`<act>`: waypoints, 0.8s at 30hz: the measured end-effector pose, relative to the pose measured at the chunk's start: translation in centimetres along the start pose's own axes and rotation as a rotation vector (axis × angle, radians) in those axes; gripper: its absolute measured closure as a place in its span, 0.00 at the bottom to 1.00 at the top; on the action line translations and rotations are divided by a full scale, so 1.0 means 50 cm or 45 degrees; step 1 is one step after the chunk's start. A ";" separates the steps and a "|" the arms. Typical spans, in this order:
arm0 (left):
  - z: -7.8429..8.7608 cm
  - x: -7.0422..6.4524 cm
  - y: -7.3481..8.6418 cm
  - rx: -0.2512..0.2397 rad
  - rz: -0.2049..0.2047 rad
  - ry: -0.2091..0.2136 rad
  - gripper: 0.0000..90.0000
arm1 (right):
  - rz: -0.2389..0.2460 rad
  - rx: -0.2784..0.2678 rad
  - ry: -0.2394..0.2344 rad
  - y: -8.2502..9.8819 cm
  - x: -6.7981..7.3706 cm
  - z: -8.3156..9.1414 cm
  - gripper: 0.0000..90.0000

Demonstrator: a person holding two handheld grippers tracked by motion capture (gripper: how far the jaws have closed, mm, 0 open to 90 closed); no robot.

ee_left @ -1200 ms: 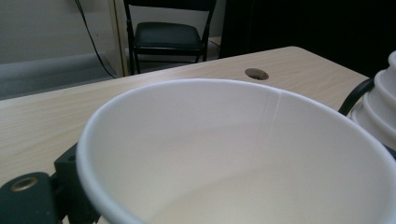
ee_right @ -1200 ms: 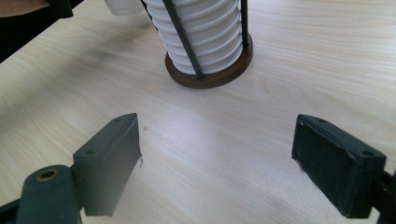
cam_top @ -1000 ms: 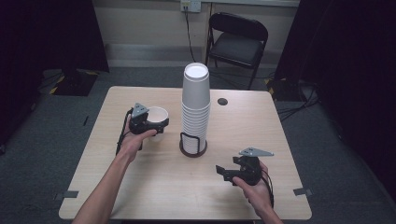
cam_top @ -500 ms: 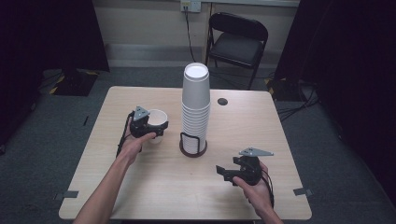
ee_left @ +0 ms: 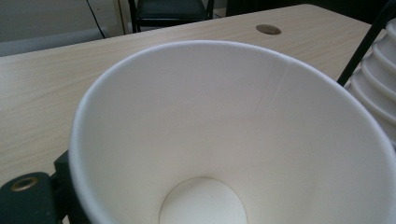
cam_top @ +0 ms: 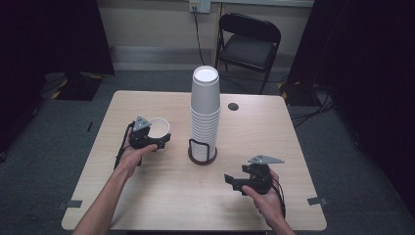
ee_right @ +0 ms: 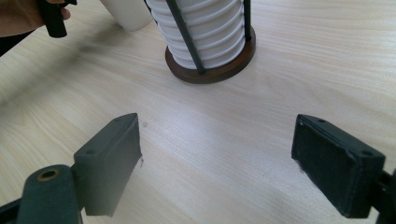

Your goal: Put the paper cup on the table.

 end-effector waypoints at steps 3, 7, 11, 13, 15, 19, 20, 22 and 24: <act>0.001 -0.002 0.001 0.009 -0.003 -0.003 0.10 | 0.004 0.000 0.000 0.000 0.001 -0.001 0.17; -0.001 0.000 0.007 0.038 0.009 0.010 0.11 | 0.002 0.000 0.001 0.000 0.001 0.000 0.17; 0.000 0.001 0.015 0.065 -0.012 -0.003 0.12 | -0.001 -0.002 0.003 0.000 -0.001 0.001 0.17; -0.001 0.002 0.021 0.090 -0.003 0.000 0.13 | -0.002 0.003 0.003 0.001 -0.001 0.001 0.17; -0.002 0.002 0.026 0.109 -0.021 -0.010 0.14 | 0.003 0.003 0.003 0.001 0.000 0.000 0.17; 0.001 0.001 0.031 0.139 -0.031 -0.023 0.15 | 0.001 0.005 0.003 0.001 0.001 0.000 0.17; 0.002 0.002 0.036 0.165 -0.033 -0.021 0.16 | 0.000 0.005 0.003 0.001 0.001 0.000 0.17; 0.004 0.003 0.042 0.188 -0.028 -0.017 0.17 | 0.003 0.004 0.001 0.002 0.001 0.001 0.17; 0.004 0.004 0.049 0.218 -0.013 -0.020 0.17 | 0.001 0.008 -0.003 0.002 0.002 0.000 0.17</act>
Point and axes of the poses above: each handheld gripper's, and its own axes: z roughly backward along the jaws, y roughly out of its underside, x roughly to its left, the point moved 5 cm from there along -z, roughly forward along the jaws, and after that the axes turned 6 degrees about y, right-handed, at the moved point
